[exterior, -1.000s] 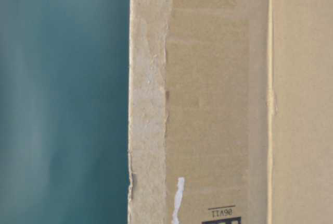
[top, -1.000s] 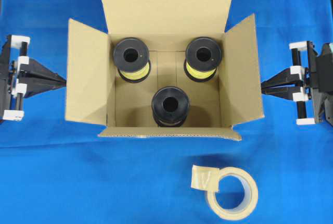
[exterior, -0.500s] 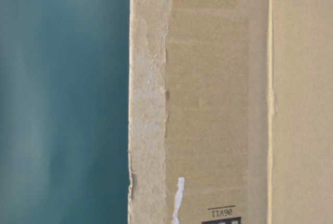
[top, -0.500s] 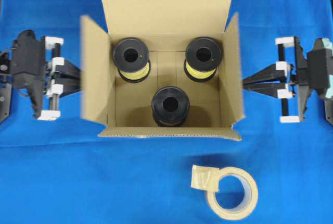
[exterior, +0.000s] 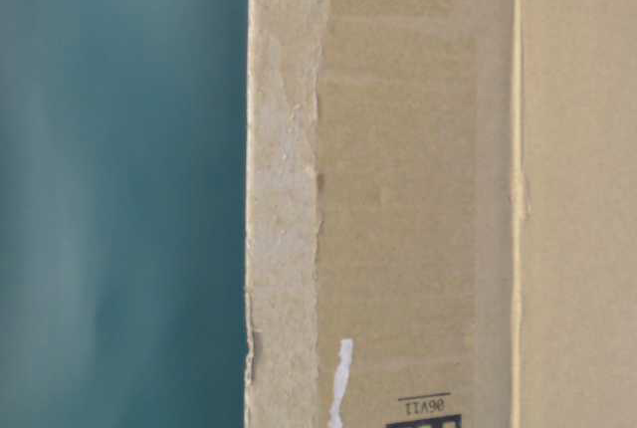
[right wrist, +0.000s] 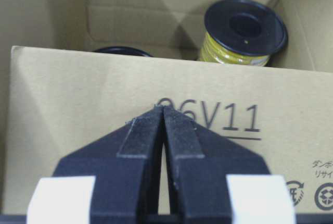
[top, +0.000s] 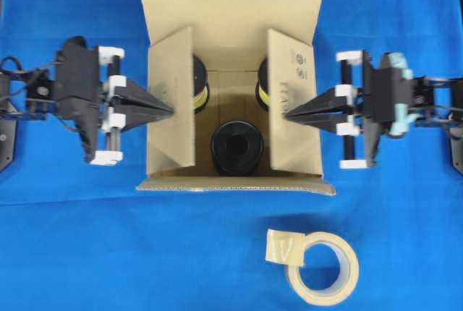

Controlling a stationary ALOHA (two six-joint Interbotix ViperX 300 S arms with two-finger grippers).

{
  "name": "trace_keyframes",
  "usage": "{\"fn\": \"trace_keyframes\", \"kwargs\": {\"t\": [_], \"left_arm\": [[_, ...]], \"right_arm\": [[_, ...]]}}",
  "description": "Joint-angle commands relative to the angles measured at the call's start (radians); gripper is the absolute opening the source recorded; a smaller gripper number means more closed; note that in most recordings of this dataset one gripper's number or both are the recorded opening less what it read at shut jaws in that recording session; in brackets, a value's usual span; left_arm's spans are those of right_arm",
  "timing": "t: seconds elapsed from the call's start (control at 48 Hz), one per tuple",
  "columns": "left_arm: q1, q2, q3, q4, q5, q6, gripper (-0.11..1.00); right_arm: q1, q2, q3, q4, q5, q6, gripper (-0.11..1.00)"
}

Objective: Close the cardboard box.
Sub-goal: 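Push the left and right side flaps inward over the spools with both grippers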

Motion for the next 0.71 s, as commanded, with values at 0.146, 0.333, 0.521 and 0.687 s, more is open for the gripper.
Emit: {"fn": "trace_keyframes", "kwargs": {"t": [0.146,0.333,0.521,0.687], "left_arm": [[0.006,0.118,-0.077,-0.003,-0.015,-0.003,0.00],[0.005,0.189,-0.107,-0.003,-0.017,-0.005,0.00],[0.005,0.206,-0.114,-0.003,-0.017,-0.006,0.00],[0.005,0.212,-0.118,-0.003,-0.018,-0.006,0.00]], "right_arm": [[-0.017,0.101,-0.063,0.003,-0.009,0.000,0.00],[-0.018,0.152,-0.077,0.009,-0.006,0.000,0.00],[-0.020,0.156,-0.072,0.015,0.008,0.000,0.00],[-0.020,0.156,-0.074,0.015,0.017,0.000,0.00]]}}
